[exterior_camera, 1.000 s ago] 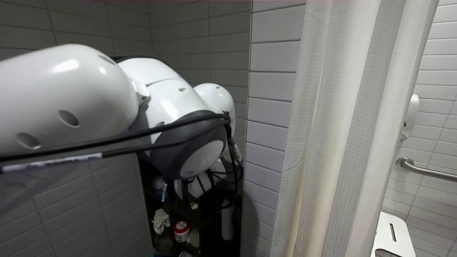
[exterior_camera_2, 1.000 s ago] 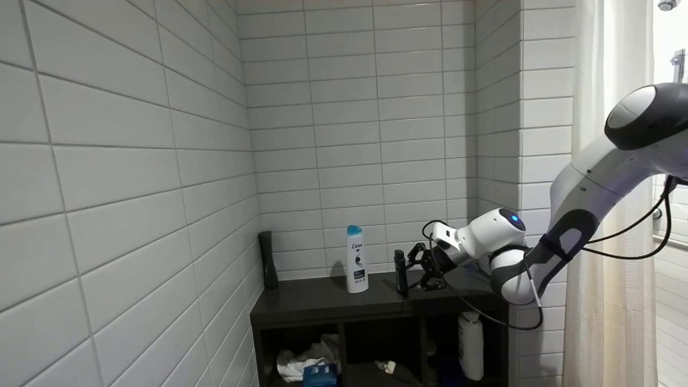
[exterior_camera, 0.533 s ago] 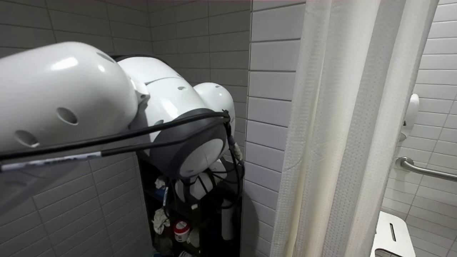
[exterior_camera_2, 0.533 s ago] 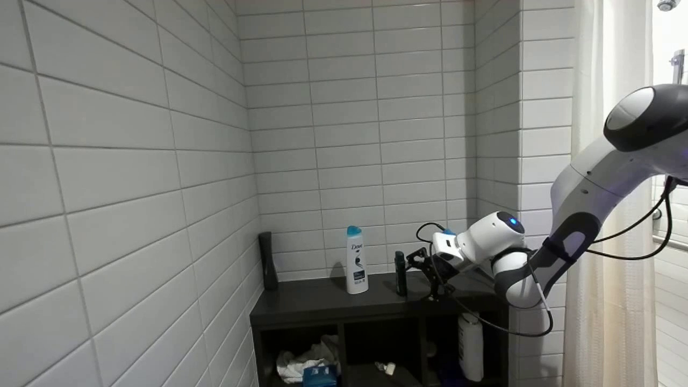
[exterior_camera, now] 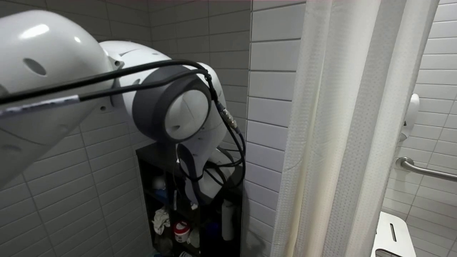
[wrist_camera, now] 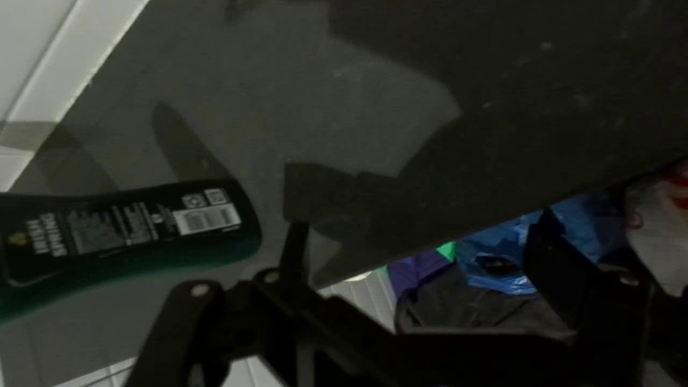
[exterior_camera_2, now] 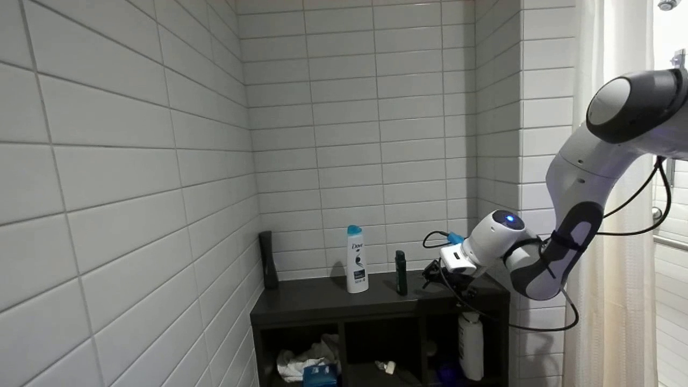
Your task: Pick up the black bottle
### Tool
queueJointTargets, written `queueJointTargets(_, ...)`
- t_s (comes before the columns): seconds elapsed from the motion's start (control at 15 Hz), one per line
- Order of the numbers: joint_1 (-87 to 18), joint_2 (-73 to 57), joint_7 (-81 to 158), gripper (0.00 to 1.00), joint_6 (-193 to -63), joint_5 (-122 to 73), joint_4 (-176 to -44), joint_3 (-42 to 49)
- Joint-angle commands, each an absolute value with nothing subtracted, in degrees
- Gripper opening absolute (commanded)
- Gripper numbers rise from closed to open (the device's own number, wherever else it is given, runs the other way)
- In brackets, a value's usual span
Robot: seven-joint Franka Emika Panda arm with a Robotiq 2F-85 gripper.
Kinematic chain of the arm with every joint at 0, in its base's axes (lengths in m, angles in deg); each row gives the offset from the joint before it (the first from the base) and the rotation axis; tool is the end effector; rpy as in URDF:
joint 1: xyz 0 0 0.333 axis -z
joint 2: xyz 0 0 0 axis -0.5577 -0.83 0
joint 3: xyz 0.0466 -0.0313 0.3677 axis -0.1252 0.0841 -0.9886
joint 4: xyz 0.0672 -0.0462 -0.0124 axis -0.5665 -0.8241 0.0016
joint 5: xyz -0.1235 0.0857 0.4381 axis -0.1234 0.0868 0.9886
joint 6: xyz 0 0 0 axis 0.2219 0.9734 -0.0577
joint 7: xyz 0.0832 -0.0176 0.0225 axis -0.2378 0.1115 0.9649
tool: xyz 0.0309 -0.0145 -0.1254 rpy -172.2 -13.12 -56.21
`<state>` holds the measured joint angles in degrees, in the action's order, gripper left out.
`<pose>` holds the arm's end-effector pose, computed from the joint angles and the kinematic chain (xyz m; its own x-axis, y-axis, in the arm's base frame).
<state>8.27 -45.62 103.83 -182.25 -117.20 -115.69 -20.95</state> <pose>0.6885 -0.1801 0.0735 -0.4811 0.8400 -0.2509 0.6360 0.5314 0.5596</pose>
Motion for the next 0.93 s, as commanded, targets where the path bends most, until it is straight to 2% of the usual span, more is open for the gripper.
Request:
queueJointTargets(0.0, 0.23, -42.59, 99.99, 1.00, -185.51, -116.01, -114.92, -11.64)
queueJointTargets(0.4, -0.14, -40.95, 100.53, 1.00, -182.69, -116.50, -116.26, -11.24)
queueJointTargets(0.53, -3.10, -41.09, 99.80, 1.00, -184.94, -115.91, -114.93, -7.34)
queueJointTargets(0.6, 1.19, -42.87, 102.72, 1.00, -181.70, -118.84, -112.79, -12.47)
queueJointTargets(0.87, 0.97, -44.00, 102.66, 1.00, -179.55, -126.29, -107.65, -13.24)
